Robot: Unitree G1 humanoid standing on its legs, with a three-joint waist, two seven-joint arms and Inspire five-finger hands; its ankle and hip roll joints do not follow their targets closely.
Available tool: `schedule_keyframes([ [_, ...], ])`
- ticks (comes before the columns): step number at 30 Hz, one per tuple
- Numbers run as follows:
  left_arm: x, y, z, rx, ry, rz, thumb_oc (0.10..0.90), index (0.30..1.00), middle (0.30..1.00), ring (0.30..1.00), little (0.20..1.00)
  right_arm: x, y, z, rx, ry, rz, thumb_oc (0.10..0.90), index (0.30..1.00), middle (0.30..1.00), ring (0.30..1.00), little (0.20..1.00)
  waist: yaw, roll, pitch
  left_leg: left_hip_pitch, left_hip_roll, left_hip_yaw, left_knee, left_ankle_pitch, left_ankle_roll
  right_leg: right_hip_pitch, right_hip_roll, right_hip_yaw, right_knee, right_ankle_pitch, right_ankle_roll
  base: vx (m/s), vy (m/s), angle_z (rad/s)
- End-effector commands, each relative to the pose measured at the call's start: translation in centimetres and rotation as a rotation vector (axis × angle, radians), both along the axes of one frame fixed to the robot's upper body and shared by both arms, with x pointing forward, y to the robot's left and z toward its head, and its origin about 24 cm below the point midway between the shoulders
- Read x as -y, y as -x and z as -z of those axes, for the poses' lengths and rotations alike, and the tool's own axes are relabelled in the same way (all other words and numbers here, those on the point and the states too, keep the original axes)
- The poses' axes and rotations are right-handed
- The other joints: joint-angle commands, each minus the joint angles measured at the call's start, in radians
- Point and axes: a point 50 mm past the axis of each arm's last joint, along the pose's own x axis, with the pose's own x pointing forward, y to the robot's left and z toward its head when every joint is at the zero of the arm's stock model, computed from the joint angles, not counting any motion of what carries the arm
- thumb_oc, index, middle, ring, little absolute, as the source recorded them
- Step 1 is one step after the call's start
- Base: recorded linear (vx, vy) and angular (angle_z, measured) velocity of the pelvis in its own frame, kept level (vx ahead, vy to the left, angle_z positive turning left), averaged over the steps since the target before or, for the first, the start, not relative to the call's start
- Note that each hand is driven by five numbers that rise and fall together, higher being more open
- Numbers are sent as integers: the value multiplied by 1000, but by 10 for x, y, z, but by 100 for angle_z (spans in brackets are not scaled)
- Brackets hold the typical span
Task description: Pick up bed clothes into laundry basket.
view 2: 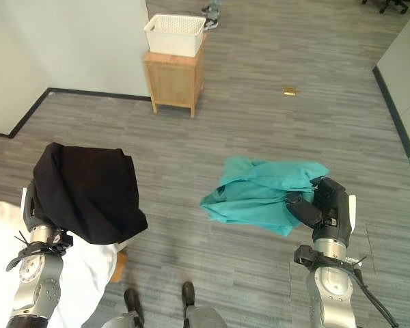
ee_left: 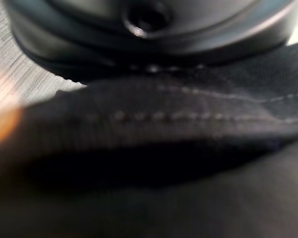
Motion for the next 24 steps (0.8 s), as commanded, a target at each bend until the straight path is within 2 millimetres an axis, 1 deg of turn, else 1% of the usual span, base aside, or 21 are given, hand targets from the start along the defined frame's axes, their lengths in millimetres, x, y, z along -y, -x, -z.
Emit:
schedule_keyframes([
  [1, -9, -5, -64, 299, -123, -17, 400, 300, 300, 300, 300, 8, -3, -63, 259, 160, -6, 400, 300, 300, 300, 300, -8, 39, -91, 183, -47, -5, -148, -6, 24, 31, -92, 94, 11, -52, 154, 149, 129, -4],
  [2, -8, -6, -63, 301, -110, -25, 400, 300, 300, 300, 300, 8, -3, -57, 248, 132, 11, 400, 300, 300, 300, 300, -10, 47, -97, 209, -59, -12, -171, -11, 31, 34, -93, 89, 15, -61, 153, 120, 100, -4],
  [4, -7, -6, -62, 302, -91, -31, 400, 300, 300, 300, 300, 5, -5, -55, 250, 119, 4, 400, 300, 300, 300, 300, -7, 48, -96, 218, -66, -22, -173, -20, 37, 39, -94, 89, 19, -65, 152, 76, 49, 3],
  [5, -9, -4, -56, 292, -56, -57, 400, 300, 300, 300, 300, 2, -7, -54, 247, 117, -3, 400, 300, 300, 300, 300, 0, 46, -98, 226, -73, -26, -172, -31, 45, 44, -96, 88, 23, -71, 152, 55, 20, 13],
  [6, -10, -4, -56, 293, -55, -58, 400, 300, 300, 300, 300, 2, -8, -54, 247, 117, -3, 400, 300, 300, 300, 300, 0, 46, -98, 227, -73, -26, -172, -32, 46, 44, -96, 89, 23, -72, 152, 73, 26, 12],
  [8, -11, -2, -46, 260, -16, -81, 400, 300, 300, 300, 300, -3, -15, -58, 265, 121, -25, 400, 300, 300, 300, 300, 14, 42, -99, 233, -85, -26, -172, -49, 58, 45, -98, 97, 29, -77, 155, 72, 23, 11],
  [11, -13, 0, -43, 236, -36, -91, 400, 300, 300, 300, 300, -5, -18, -63, 271, 149, -36, 400, 300, 300, 300, 300, 25, 39, -99, 233, -94, -22, -170, -58, 66, 41, -101, 106, 32, -77, 160, 54, 14, 11],
  [17, -16, 2, -46, 257, -36, -102, 400, 300, 300, 300, 300, -2, -15, -60, 256, 159, -12, 400, 300, 300, 300, 300, 32, 42, -109, 233, -107, -17, -178, -70, 74, 38, -111, 113, 29, -75, 172, 88, 22, 5],
  [20, -15, 0, -52, 280, -49, -104, 400, 300, 300, 300, 300, 0, -11, -53, 231, 150, 9, 400, 300, 300, 300, 300, 24, 50, -115, 217, -116, -25, -180, -76, 76, 30, -120, 116, 19, -67, 180, 92, 26, -3],
  [24, -16, -1, -54, 291, -46, -112, 400, 300, 300, 300, 300, 2, -10, -53, 234, 153, 28, 400, 300, 300, 300, 300, 21, 53, -120, 210, -121, -28, -180, -80, 78, 25, -125, 118, 13, -64, 186, 49, 9, 0],
])
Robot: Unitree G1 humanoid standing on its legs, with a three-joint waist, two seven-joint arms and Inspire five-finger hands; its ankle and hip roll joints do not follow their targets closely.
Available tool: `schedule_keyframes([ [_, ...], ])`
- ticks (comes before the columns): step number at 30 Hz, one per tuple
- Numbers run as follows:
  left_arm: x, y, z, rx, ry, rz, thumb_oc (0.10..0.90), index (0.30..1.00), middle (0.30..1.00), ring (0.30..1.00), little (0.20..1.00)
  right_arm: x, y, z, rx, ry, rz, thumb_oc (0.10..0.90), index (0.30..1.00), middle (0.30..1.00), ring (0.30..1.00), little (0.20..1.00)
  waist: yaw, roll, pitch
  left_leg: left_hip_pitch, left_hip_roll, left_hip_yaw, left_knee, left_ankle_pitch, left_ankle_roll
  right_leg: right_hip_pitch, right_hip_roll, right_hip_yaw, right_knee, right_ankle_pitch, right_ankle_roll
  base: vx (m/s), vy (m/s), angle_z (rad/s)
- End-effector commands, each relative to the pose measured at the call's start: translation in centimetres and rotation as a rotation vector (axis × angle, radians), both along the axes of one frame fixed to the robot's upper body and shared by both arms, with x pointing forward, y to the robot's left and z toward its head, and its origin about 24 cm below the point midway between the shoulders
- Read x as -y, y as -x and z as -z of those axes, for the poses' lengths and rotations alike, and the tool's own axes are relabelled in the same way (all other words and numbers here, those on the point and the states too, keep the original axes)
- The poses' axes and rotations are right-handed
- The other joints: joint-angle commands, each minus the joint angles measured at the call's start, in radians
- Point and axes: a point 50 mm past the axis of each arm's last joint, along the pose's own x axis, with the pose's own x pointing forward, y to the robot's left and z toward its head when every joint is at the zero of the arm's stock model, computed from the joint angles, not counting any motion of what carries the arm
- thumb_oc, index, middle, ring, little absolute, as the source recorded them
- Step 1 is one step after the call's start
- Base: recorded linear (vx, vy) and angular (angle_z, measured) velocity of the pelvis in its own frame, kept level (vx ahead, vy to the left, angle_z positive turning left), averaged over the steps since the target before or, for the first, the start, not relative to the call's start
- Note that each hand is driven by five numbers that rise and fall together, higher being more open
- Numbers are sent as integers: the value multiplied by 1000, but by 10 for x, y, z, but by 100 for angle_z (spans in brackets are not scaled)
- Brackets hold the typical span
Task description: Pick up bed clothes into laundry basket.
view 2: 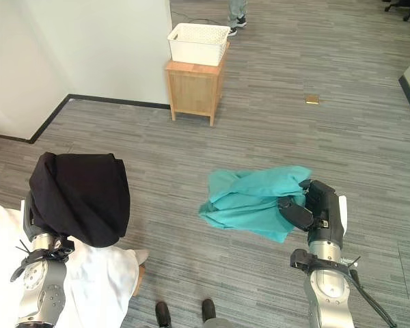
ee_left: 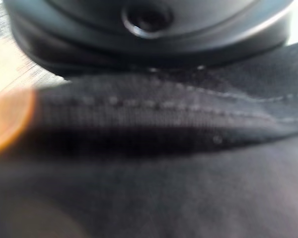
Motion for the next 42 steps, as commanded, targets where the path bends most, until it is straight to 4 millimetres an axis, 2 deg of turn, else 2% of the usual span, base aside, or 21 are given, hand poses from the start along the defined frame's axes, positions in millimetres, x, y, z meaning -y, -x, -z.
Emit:
schedule_keyframes([
  [1, -19, -11, -66, 313, -129, -53, 400, 300, 300, 300, 300, 8, -9, -57, 290, 92, 36, 400, 300, 300, 300, 300, -2, -48, -84, 54, 10, 27, 6, -70, -50, 5, -76, 61, 12, -19, 110, 0, 0, 0],
  [5, -19, -11, -66, 313, -129, -53, 400, 300, 300, 300, 300, 8, -9, -57, 290, 92, 36, 400, 300, 300, 300, 300, -2, -48, -84, 54, 10, 27, 6, -70, -50, 5, -76, 61, 13, -19, 110, 20, 27, 0],
  [6, -19, -16, -77, 340, -164, -60, 400, 300, 300, 300, 300, 0, -17, -67, 340, 104, 8, 400, 300, 300, 300, 300, -11, -27, -62, 52, -3, 30, 6, -89, -35, -42, -88, 74, 97, -44, 121, 152, 186, 1],
  [7, -21, -18, -79, 335, -186, -57, 400, 300, 300, 300, 300, -13, -24, -70, 357, 103, -54, 400, 300, 300, 300, 300, -26, -10, -5, 85, -8, 38, 6, -115, -3, -209, -70, 97, 434, 24, 180, 195, 184, -5],
  [9, -18, -19, -77, 331, -182, -48, 400, 300, 300, 300, 300, -17, -26, -68, 354, 94, -69, 400, 300, 300, 300, 300, -41, -3, 9, 110, -7, 38, 6, -129, -9, -297, -58, 118, 525, 60, 199, 207, 15, -51],
  [13, -14, -23, -82, 361, -177, -19, 400, 300, 300, 300, 300, -16, -25, -70, 362, 95, -67, 400, 300, 300, 300, 300, -89, 18, 21, 182, -15, 25, 6, -177, -38, -392, -91, 113, 371, 58, 182, 403, -110, 8],
  [16, 4, -38, -90, 410, -145, 56, 400, 300, 300, 300, 300, -8, -20, -65, 336, 91, -44, 400, 300, 300, 300, 300, -172, 12, 7, 282, 2, -24, 8, -212, -85, -409, -81, 204, 168, 94, 198, 466, -251, 33],
  [20, 12, -41, -91, 429, -124, 83, 400, 300, 300, 300, 300, -6, -17, -65, 332, 98, -44, 400, 300, 300, 300, 300, -190, 11, -2, 312, 21, -36, 47, -222, -102, -401, -78, 185, 162, 110, 199, 341, -330, 59],
  [21, 24, -42, -85, 429, -78, 136, 400, 300, 300, 300, 300, -2, -18, -68, 320, 107, -64, 400, 300, 300, 300, 300, -192, -3, -15, 242, 93, -54, 344, -72, -160, -333, -51, 177, 229, 65, 139, 310, -473, 55],
  [22, 24, -42, -85, 429, -78, 137, 400, 300, 300, 300, 300, -2, -17, -68, 320, 107, -65, 400, 300, 300, 300, 300, -194, -5, -18, 233, 91, -57, 351, -71, -162, -337, -53, 177, 227, 70, 137, 427, -656, 63],
  [23, 27, -42, -83, 433, -33, 141, 400, 300, 300, 300, 300, -3, -19, -70, 337, 93, -70, 400, 300, 300, 300, 300, -187, -19, -20, 161, 110, -62, 534, 19, -167, -306, -50, 168, 235, 50, 102, 406, -763, 65],
  [24, 39, -46, -82, 443, 26, 208, 400, 300, 300, 300, 300, 7, -19, -78, 365, 92, -34, 400, 300, 300, 300, 300, -118, -91, 9, -34, 159, 5, 827, 53, -170, -179, -50, 167, 230, -14, 25, 519, -834, 58],
  [27, 48, -48, -76, 414, 49, 233, 400, 300, 300, 300, 300, 7, -22, -81, 359, 101, -27, 400, 300, 300, 300, 300, -85, -101, 19, -138, 145, 48, 740, 35, -165, -119, -54, 180, 231, -39, 11, 407, -345, 21],
  [30, 58, -50, -68, 381, 62, 292, 400, 300, 300, 300, 300, 10, -21, -86, 370, 142, -13, 400, 300, 300, 300, 300, -63, -69, 14, -186, 217, 120, 448, 66, -171, -59, -50, 163, 219, -86, 27, 365, -48, -12],
  [31, 59, -50, -68, 381, 64, 293, 400, 300, 300, 300, 300, 10, -20, -87, 370, 145, -12, 400, 300, 300, 300, 300, -62, -71, 12, -173, 209, 124, 423, 75, -173, -57, -54, 163, 219, -89, 26, 415, 83, -10],
  [32, 65, -54, -68, 373, 58, 318, 400, 300, 300, 300, 300, 9, -22, -88, 361, 174, -15, 400, 300, 300, 300, 300, -54, -47, 15, -155, 221, 112, 198, 116, -180, -36, -50, 161, 218, -119, 38, 418, 96, -32],
  [34, 66, -57, -70, 377, 59, 304, 400, 300, 300, 300, 300, 9, -25, -92, 369, 196, -14, 400, 300, 300, 300, 300, -57, -34, 18, -147, 228, 123, 13, 152, -179, 2, -72, 143, 221, -154, 52, 517, 75, 14],
  [37, 64, -59, -69, 369, 64, 286, 400, 300, 300, 300, 300, 8, -26, -91, 361, 188, -17, 400, 300, 300, 300, 300, -65, -29, 10, -157, 241, 141, 6, 153, -183, 43, -78, 139, 227, -173, 62, 418, -6, 27],
  [40, 50, -55, -69, 371, 55, 233, 400, 300, 300, 300, 300, 5, -25, -87, 337, 184, -33, 400, 300, 300, 300, 300, -66, -2, -29, -123, 264, 256, 14, 202, -189, 136, -102, 141, 210, -220, 81, 688, 28, -15],
  [41, 42, -49, -62, 342, 37, 197, 400, 300, 300, 300, 300, 4, -23, -79, 300, 200, -25, 400, 300, 300, 300, 300, -35, -6, -50, -139, 236, 269, 90, 185, -168, 212, -171, 113, 227, -198, 108, 964, 12, -26],
  [42, 36, -48, -63, 333, 18, 175, 400, 300, 300, 300, 300, 5, -20, -74, 276, 189, -26, 400, 300, 300, 300, 300, -27, -24, -62, -130, 202, 270, 113, 152, -153, 198, -208, 115, 317, -94, 141, 737, -2, -36],
])
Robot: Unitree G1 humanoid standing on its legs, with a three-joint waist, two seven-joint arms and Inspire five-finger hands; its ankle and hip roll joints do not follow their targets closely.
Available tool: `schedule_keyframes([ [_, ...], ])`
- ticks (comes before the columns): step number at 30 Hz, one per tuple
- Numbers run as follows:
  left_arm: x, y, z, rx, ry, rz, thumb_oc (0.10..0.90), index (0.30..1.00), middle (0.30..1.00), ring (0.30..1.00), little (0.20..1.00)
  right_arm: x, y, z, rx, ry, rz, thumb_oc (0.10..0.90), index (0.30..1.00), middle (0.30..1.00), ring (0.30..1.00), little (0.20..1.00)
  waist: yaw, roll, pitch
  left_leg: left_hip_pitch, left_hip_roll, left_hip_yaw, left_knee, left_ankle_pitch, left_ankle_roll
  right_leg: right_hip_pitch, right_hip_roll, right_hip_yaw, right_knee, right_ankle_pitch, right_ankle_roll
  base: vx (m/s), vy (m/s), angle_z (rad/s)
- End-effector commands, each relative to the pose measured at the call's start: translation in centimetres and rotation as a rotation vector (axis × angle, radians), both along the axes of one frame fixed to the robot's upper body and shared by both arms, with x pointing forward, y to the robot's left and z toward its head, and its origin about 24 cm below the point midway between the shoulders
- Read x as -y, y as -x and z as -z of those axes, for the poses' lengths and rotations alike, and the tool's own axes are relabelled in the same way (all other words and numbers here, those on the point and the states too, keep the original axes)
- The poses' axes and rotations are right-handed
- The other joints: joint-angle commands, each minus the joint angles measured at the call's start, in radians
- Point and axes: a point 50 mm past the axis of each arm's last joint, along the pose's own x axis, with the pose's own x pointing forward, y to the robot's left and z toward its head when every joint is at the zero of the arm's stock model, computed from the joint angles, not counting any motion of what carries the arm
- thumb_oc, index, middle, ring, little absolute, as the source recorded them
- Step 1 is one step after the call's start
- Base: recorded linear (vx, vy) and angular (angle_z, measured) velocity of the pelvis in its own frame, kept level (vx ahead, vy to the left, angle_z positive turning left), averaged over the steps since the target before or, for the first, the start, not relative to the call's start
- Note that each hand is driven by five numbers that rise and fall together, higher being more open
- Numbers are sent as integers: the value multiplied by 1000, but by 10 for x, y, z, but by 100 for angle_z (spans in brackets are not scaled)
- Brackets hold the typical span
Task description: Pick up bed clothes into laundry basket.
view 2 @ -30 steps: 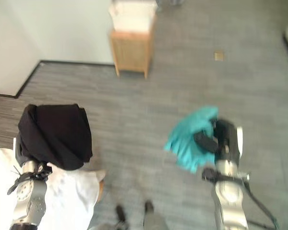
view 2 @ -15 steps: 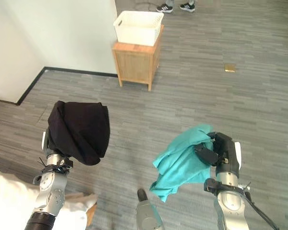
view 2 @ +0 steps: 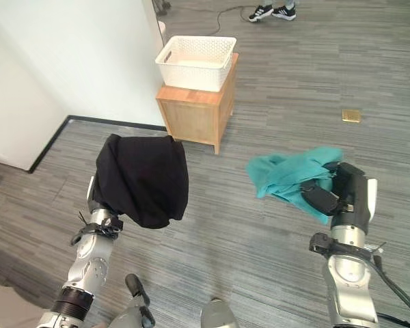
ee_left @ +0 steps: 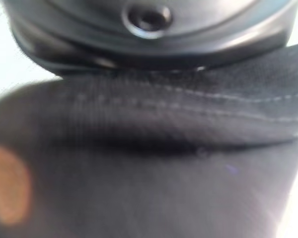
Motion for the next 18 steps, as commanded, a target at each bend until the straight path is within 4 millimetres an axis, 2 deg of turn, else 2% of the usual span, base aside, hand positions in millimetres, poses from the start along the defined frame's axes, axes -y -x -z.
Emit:
schedule_keyframes([
  [1, -48, 4, -62, 297, -117, -171, 400, 300, 300, 300, 300, -12, -2, -50, 191, 172, -105, 400, 300, 300, 300, 300, 63, -31, -137, 64, 9, -34, 17, 48, -67, 57, -204, -123, 119, 162, 160, 598, 69, -45],
  [2, -56, 9, -68, 322, -129, -197, 400, 300, 300, 300, 300, -13, 2, -43, 170, 164, -104, 400, 300, 300, 300, 300, 63, -30, -130, 104, -55, -23, 22, -9, -15, -27, -230, -104, 340, 393, 181, 518, 165, -48],
  [4, -61, 10, -72, 339, -152, -207, 400, 300, 300, 300, 300, -13, 4, -38, 152, 162, -90, 400, 300, 300, 300, 300, 47, -17, -109, 157, -99, -45, 7, -50, 27, -131, -200, -73, 506, 464, 169, 494, 147, -16],
  [5, -61, 10, -72, 340, -153, -208, 400, 300, 300, 300, 300, -13, 4, -38, 153, 162, -91, 400, 300, 300, 300, 300, 47, -19, -109, 155, -100, -44, 7, -50, 28, -138, -200, -70, 515, 461, 169, 303, 68, 59],
  [6, -65, 11, -75, 348, -168, -226, 400, 300, 300, 300, 300, -12, 6, -35, 148, 148, -86, 400, 300, 300, 300, 300, 34, -13, -98, 182, -113, -55, 1, -72, 41, -183, -189, -57, 573, 456, 164, 429, 80, 83],
  [7, -66, 9, -80, 362, -182, -230, 400, 300, 300, 300, 300, -11, 8, -32, 133, 147, -78, 400, 300, 300, 300, 300, 7, 1, -74, 241, -136, -83, -18, -107, 57, -300, -183, -65, 618, 417, 146, 642, 78, 52],
  [8, -63, 7, -81, 366, -172, -218, 400, 300, 300, 300, 300, -7, 12, -28, 121, 136, -59, 400, 300, 300, 300, 300, -20, 9, -58, 277, -149, -109, -33, -121, 58, -384, -159, -79, 593, 360, 130, 701, -2, 19],
  [9, -60, 4, -80, 361, -166, -200, 400, 300, 300, 300, 300, -2, 16, -27, 123, 127, -31, 400, 300, 300, 300, 300, -43, 4, -51, 304, -161, -129, -43, -143, 51, -421, -137, -79, 527, 296, 129, 418, -52, 17],
  [11, -58, 3, -78, 354, -167, -191, 400, 300, 300, 300, 300, 1, 17, -27, 126, 124, -14, 400, 300, 300, 300, 300, -55, 1, -50, 314, -168, -137, -43, -154, 46, -429, -128, -80, 478, 280, 133, 294, -82, 53],
  [12, -56, 3, -75, 342, -162, -184, 400, 300, 300, 300, 300, 4, 19, -27, 128, 125, -1, 400, 300, 300, 300, 300, -73, -3, -52, 332, -178, -156, -46, -173, 36, -420, -117, -78, 354, 253, 140, 372, -123, 100],
  [13, -55, 3, -72, 334, -162, -174, 400, 300, 300, 300, 300, 5, 20, -28, 130, 127, 3, 400, 300, 300, 300, 300, -80, -3, -57, 343, -183, -165, -50, -182, 29, -403, -117, -83, 263, 258, 147, 476, -201, 93],
  [14, -55, 5, -65, 305, -162, -169, 400, 300, 300, 300, 300, 4, 18, -31, 145, 130, -7, 400, 300, 300, 300, 300, -80, -8, -71, 361, -192, -180, -63, -194, 14, -390, -117, -76, 117, 253, 159, 378, -194, 68],
  [16, -54, 6, -62, 295, -161, -160, 400, 300, 300, 300, 300, 4, 18, -33, 150, 135, -16, 400, 300, 300, 300, 300, -88, -7, -74, 368, -189, -189, -64, -194, 11, -366, -114, -80, 75, 273, 164, 232, -150, 55],
  [18, -52, 11, -53, 269, -152, -143, 400, 300, 300, 300, 300, 2, 10, -43, 167, 176, -39, 400, 300, 300, 300, 300, -60, -6, -81, 380, -184, -189, -55, -206, 5, -323, -121, -145, 33, 264, 164, 186, -146, 55],
])
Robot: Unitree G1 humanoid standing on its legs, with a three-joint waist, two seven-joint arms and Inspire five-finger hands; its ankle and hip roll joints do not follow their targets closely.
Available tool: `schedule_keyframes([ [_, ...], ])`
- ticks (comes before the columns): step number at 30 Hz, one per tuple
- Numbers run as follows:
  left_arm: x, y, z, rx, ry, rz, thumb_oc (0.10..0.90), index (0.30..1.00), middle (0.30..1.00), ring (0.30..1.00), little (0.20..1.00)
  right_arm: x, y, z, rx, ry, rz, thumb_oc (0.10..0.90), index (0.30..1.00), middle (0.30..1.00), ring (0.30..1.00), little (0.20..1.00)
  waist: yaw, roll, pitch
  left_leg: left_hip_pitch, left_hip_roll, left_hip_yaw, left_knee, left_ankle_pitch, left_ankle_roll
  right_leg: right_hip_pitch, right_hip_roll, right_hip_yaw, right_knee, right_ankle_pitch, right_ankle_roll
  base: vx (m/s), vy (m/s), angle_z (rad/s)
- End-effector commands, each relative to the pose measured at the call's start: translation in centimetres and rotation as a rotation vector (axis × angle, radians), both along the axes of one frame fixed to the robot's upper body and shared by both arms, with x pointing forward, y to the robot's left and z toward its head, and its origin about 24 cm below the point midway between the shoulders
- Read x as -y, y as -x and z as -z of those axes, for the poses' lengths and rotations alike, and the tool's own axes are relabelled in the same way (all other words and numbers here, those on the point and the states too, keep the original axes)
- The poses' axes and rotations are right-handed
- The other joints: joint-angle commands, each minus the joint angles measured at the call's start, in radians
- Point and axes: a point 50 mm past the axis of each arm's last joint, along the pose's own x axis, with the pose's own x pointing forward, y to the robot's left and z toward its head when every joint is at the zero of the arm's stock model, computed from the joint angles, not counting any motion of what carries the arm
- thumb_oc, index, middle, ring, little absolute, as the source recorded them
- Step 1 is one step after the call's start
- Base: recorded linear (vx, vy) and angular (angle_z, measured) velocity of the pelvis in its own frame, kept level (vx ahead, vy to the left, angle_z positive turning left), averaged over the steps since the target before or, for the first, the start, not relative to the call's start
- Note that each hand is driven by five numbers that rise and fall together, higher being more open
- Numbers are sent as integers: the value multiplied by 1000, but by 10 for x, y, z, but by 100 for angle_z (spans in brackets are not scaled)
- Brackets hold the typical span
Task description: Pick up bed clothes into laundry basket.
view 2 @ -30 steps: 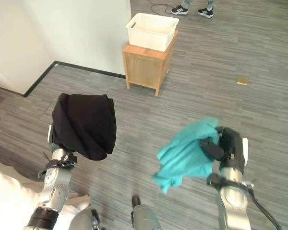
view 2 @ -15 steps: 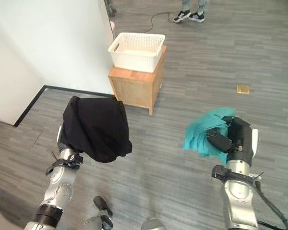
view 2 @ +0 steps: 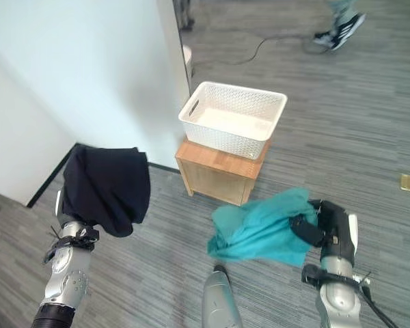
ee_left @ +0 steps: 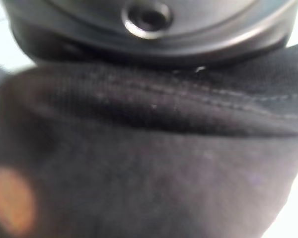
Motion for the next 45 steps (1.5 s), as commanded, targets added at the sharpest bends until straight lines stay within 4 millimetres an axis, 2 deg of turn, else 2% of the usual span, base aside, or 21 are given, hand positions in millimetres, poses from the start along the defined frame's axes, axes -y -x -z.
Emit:
schedule_keyframes([
  [1, -30, 0, -53, 272, -102, -68, 400, 300, 300, 300, 300, -5, -9, -62, 288, 145, -68, 400, 300, 300, 300, 300, 11, -30, -98, -7, -33, 11, -25, 59, 37, 148, -12, 20, -287, 135, 155, 94, -126, 5],
  [4, -26, 2, -49, 267, -89, -50, 400, 300, 300, 300, 300, -1, -12, -67, 287, 165, -76, 400, 300, 300, 300, 300, 60, -30, -111, -47, -14, 16, 10, 115, 5, 215, -11, -35, -382, 147, 148, 74, -231, -22],
  [6, -25, 2, -52, 284, -80, -55, 400, 300, 300, 300, 300, -1, -12, -70, 297, 174, -80, 400, 300, 300, 300, 300, 56, -25, -112, -59, -9, 10, 4, 129, -3, 219, -7, -37, -399, 152, 146, 54, -185, 22],
  [8, -23, -1, -54, 297, -63, -45, 400, 300, 300, 300, 300, 2, -11, -73, 299, 180, -86, 400, 300, 300, 300, 300, 53, -33, -112, -91, 6, -7, 61, 141, -23, 247, 4, -33, -426, 137, 124, 47, -199, 27],
  [9, -19, -5, -55, 304, -40, -36, 400, 300, 300, 300, 300, 3, -12, -77, 306, 192, -93, 400, 300, 300, 300, 300, 64, -61, -89, -157, 20, -47, 195, 182, -58, 274, 2, -30, -423, 127, 101, -14, -125, 25],
  [11, -16, -7, -54, 298, -22, -31, 400, 300, 300, 300, 300, 5, -10, -77, 302, 192, -86, 400, 300, 300, 300, 300, 60, -70, -83, -179, 29, -56, 198, 187, -68, 283, -2, -44, -426, 121, 96, -2, -84, 23],
  [13, -12, -10, -51, 279, -22, -9, 400, 300, 300, 300, 300, 9, -6, -78, 295, 205, -69, 400, 300, 300, 300, 300, 57, -78, -90, -177, 39, -28, 130, 167, -49, 299, -10, -64, -437, 122, 101, 39, -11, 10],
  [15, -9, -12, -52, 279, -35, 10, 400, 300, 300, 300, 300, 9, -5, -83, 291, 244, -80, 400, 300, 300, 300, 300, 59, -73, -84, -191, 40, -36, 125, 186, -50, 294, -5, -66, -436, 120, 103, -10, 22, 9],
  [17, -10, -14, -56, 289, -47, 17, 400, 300, 300, 300, 300, 8, -9, -92, 302, 280, -99, 400, 300, 300, 300, 300, 57, -72, -88, -177, 27, -41, 81, 162, -42, 283, -7, -68, -446, 125, 109, -7, 73, -11],
  [19, -18, -15, -60, 292, -90, 2, 400, 300, 300, 300, 300, 9, -14, -107, 314, 324, -143, 400, 300, 300, 300, 300, 63, -70, -105, -135, -7, -75, 0, 106, 4, 273, -8, -57, -414, 123, 124, 40, 125, -19],
  [21, -21, -15, -63, 301, -97, -4, 400, 300, 300, 300, 300, 7, -16, -109, 313, 334, -168, 400, 300, 300, 300, 300, 60, -70, -102, -123, -10, -78, -11, 105, 14, 254, -3, -37, -360, 112, 125, -9, 100, -10],
  [22, -22, -15, -64, 306, -98, -6, 400, 300, 300, 300, 300, 6, -17, -110, 308, 344, -177, 400, 300, 300, 300, 300, 56, -71, -99, -120, -9, -84, -15, 107, 16, 241, 6, -8, -332, 109, 126, -50, 124, 12],
  [23, -25, -16, -66, 313, -96, -10, 400, 300, 300, 300, 300, 1, -21, -113, 307, 361, -211, 400, 300, 300, 300, 300, 36, -77, -97, -106, -8, -117, -33, 113, 24, 213, 72, 153, -271, 78, 125, -31, 81, 31],
  [24, -25, -16, -66, 314, -96, -11, 400, 300, 300, 300, 300, 1, -21, -113, 307, 360, -213, 400, 300, 300, 300, 300, 39, -77, -97, -103, -7, -112, -37, 113, 23, 209, 75, 158, -265, 75, 125, -15, 74, 46],
  [26, -27, -14, -59, 299, -73, -28, 400, 300, 300, 300, 300, -7, -23, -115, 347, 348, -250, 400, 300, 300, 300, 300, 46, -90, -113, -92, -17, -155, -59, 112, 29, 208, 147, 294, -291, 75, 107, 16, 10, 59],
  [30, -22, -12, -50, 268, -51, -29, 400, 300, 300, 300, 300, -14, -23, -122, 393, 343, -281, 400, 300, 300, 300, 300, 74, -114, -127, -102, -31, -190, -58, 119, 35, 254, 135, 256, -349, 83, 98, -31, -70, 48],
  [34, -25, -1, -33, 203, -45, -37, 400, 300, 300, 300, 300, -16, -24, -124, 380, 342, -329, 400, 300, 300, 300, 300, 103, -123, -146, -96, -41, -206, -54, 118, 37, 295, 126, 231, -392, 85, 90, 4, -43, 45],
  [37, -28, 3, -30, 186, -73, -42, 400, 300, 300, 300, 300, -23, -29, -125, 357, 374, -384, 400, 300, 300, 300, 300, 119, -125, -152, -90, -44, -214, -53, 116, 39, 316, 119, 213, -411, 85, 87, 19, -13, 32],
  [41, -35, 8, -33, 183, -146, -59, 400, 300, 300, 300, 300, -32, -38, -125, 303, 448, -446, 400, 300, 300, 300, 300, 145, -128, -158, -91, -48, -231, -50, 123, 37, 329, 114, 194, -434, 99, 84, -14, -22, 11],
  [44, -42, 6, -49, 224, -229, -104, 400, 300, 300, 300, 300, -50, -50, -137, 302, 539, -531, 400, 300, 300, 300, 300, 166, -128, -168, -90, -49, -236, -56, 124, 38, 339, 109, 182, -451, 107, 87, -10, -14, 10],
  [45, -43, 2, -55, 223, -327, -121, 400, 300, 300, 300, 300, -59, -59, -145, 326, 550, -573, 400, 300, 300, 300, 300, 178, -128, -176, -84, -49, -239, -60, 118, 37, 349, 105, 171, -458, 100, 89, -73, -18, 9],
])
